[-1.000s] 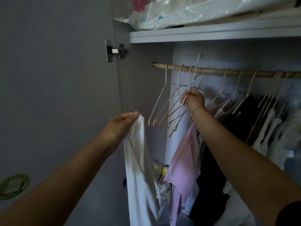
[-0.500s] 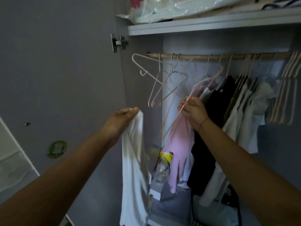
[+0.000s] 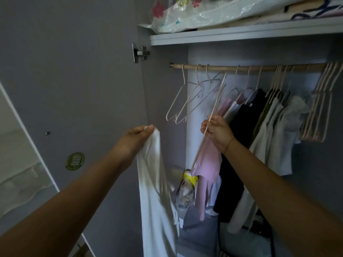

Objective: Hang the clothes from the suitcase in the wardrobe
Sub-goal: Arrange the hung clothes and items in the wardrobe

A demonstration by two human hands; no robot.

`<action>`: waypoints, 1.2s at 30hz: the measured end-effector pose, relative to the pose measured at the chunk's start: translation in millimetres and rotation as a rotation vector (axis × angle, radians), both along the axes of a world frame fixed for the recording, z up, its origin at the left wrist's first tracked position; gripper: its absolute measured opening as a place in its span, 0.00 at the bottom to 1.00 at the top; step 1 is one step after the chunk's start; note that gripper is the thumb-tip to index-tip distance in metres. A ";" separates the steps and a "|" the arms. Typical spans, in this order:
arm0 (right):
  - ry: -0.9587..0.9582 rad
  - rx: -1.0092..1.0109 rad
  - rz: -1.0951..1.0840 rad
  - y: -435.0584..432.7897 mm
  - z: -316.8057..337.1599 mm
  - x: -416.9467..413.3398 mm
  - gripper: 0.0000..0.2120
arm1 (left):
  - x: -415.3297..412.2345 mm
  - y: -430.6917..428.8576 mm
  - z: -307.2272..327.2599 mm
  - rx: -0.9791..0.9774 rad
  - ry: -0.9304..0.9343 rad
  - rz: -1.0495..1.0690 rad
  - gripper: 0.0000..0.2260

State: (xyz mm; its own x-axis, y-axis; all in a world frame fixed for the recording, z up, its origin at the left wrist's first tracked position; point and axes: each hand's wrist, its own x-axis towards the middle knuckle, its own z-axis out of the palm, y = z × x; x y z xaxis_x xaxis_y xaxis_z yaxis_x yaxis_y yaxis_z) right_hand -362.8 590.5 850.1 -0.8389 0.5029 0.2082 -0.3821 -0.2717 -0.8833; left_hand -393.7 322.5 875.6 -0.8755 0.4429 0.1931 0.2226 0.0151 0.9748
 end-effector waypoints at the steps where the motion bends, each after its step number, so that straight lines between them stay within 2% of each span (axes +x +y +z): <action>1: 0.009 0.014 0.022 -1.0 -3.3 4.4 0.18 | 0.4 0.7 1.7 -0.002 0.008 0.001 0.13; 4: 0.014 0.090 0.104 -2.9 -13.1 21.1 0.22 | 1.9 5.9 5.2 0.001 0.013 -0.001 0.11; 6: -0.010 0.073 0.109 -3.6 -18.2 31.1 0.22 | 1.4 9.4 6.0 0.011 0.005 -0.004 0.11; 10: -0.167 0.063 -0.086 -4.2 -14.8 44.6 0.11 | 3.0 17.2 6.1 0.001 0.020 -0.037 0.11; 13: -0.333 0.094 -0.260 0.6 -13.4 57.4 0.16 | 6.5 23.0 6.1 -0.037 0.037 -0.038 0.11; 16: -0.362 0.120 -0.366 2.6 -20.5 69.8 0.21 | 9.1 28.1 3.9 -0.100 0.069 -0.027 0.11; 19: -0.346 0.015 -0.445 -1.5 -23.5 76.2 0.23 | 10.9 31.9 1.5 -0.178 0.117 -0.018 0.10; 23: -0.270 -0.077 -0.470 -5.6 -23.4 78.9 0.20 | 10.0 34.4 -1.7 -0.294 0.186 -0.036 0.10; 25: -0.194 -0.101 -0.402 -10.1 -24.6 77.9 0.19 | 9.8 34.5 -2.3 -0.359 0.236 -0.059 0.12; 28: -0.026 -0.256 -0.239 -20.7 -22.5 75.2 0.22 | 11.6 33.5 -2.2 -0.508 0.373 -0.075 0.15; 31: 0.059 -0.358 -0.114 -34.6 -16.7 69.9 0.19 | 11.0 32.6 -5.3 -0.603 0.465 -0.061 0.18; 34: 0.102 -0.382 -0.066 -49.5 -16.9 61.9 0.19 | 9.2 29.6 -11.8 -0.617 0.447 -0.072 0.18; 36: 0.118 -0.391 -0.058 -57.3 -22.4 55.8 0.22 | 10.3 27.4 -15.2 -0.510 0.328 -0.107 0.16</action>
State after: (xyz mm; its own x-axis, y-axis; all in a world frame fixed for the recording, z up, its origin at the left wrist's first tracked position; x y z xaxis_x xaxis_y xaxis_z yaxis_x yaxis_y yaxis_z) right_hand -307.0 533.2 827.7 -0.7888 0.6088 0.0850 -0.4989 -0.5533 -0.6671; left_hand -383.4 349.9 860.4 -0.7518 0.6328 0.1855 0.5359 0.4224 0.7310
